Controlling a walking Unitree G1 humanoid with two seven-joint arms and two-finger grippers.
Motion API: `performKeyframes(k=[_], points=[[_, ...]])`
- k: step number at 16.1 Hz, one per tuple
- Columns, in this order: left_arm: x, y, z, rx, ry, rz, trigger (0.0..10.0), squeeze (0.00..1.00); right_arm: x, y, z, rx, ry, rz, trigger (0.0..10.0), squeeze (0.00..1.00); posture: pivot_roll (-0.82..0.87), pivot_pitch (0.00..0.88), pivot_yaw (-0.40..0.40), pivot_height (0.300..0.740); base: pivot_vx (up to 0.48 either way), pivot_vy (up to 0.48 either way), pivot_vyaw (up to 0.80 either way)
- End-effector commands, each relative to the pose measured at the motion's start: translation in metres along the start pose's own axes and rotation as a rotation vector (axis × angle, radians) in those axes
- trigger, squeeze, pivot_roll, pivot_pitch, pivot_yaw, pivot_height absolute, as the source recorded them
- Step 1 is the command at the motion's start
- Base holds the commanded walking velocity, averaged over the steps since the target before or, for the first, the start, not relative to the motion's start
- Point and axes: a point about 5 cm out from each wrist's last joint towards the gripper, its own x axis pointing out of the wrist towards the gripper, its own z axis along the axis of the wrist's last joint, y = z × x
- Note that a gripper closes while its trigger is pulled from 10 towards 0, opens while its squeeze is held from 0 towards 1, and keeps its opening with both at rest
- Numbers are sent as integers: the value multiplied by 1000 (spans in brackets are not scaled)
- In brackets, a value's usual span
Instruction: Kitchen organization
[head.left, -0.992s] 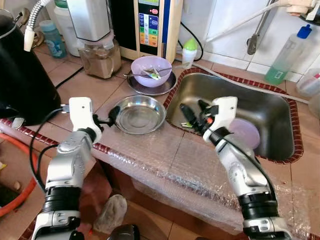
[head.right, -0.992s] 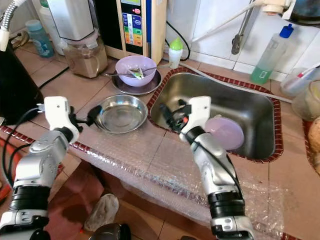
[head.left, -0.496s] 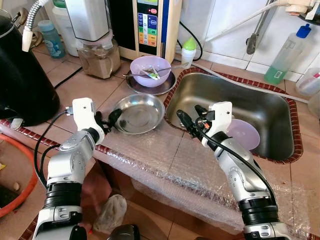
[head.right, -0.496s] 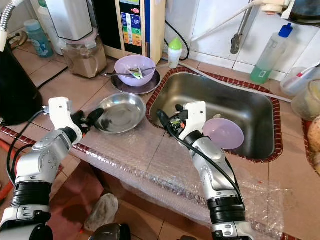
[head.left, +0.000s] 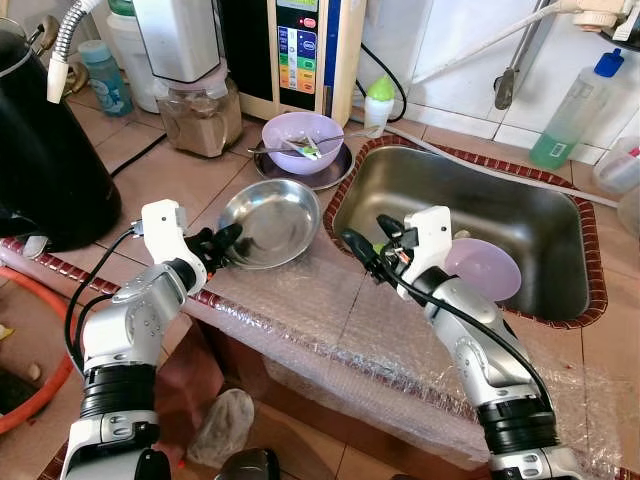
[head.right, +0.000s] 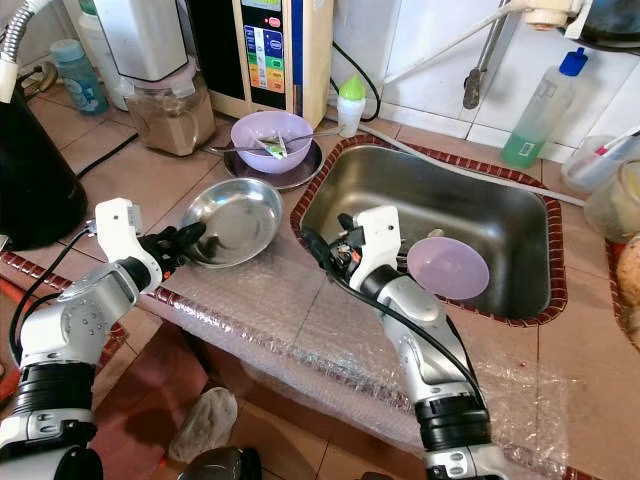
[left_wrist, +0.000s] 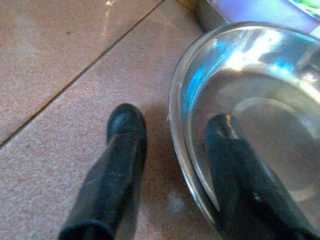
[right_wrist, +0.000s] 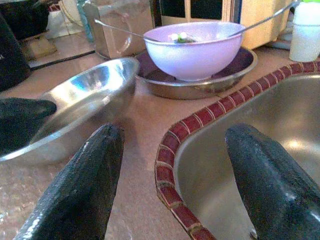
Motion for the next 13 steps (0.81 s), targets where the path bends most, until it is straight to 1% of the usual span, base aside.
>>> performKeyframes(k=[1, 3, 4, 5, 7, 8, 10, 11, 12, 13], points=[[0, 6, -12, -27, 62, 19, 0, 0, 0, 2, 2, -16, 3, 18, 10000, 0, -40, 23, 12, 740, 0, 0, 0], [-1, 8, -13, -31, 61, 21, 0, 0, -1, 2, 2, -21, 6, 21, 10000, 0, -43, 24, 13, 740, 0, 0, 0], [-1, 8, -12, -13, 54, 21, 0, 0, -1, 2, 2, -23, 8, 24, 10000, 0, -44, 24, 13, 740, 0, 0, 0], [-2, 8, -12, 21, 34, 21, 0, 0, -1, 3, 2, -22, 8, 33, 10000, 0, -44, 24, 12, 740, 0, 0, 0], [-2, 4, -14, 36, 11, 3, 0, 0, -2, 5, 4, -4, -1, 72, 10000, 0, -46, 25, 7, 740, 0, 0, 0], [-2, 1, -16, 27, -1, -2, 0, 0, -2, 6, 8, 22, -20, 89, 10000, 0, -48, 25, 5, 740, 0, 0, 0], [-1, -3, -17, 39, -43, -14, 0, 0, -1, 7, 14, 117, -45, 118, 10000, 0, -50, 24, 3, 740, 0, 0, 0], [-1, -9, -14, 39, -96, -47, 0, 0, -1, 10, 14, 165, -46, 147, 10000, 0, -50, 24, 2, 740, 0, 0, 0], [-2, -11, -13, 77, -117, -47, 0, 0, -1, 15, 16, 210, -53, 179, 10000, 0, -51, 24, 0, 740, 0, 0, 0], [-2, -13, -12, 98, -138, -52, 0, 0, -1, 20, 19, 260, -70, 215, 10000, 0, -50, 24, -1, 740, 0, 0, 0]])
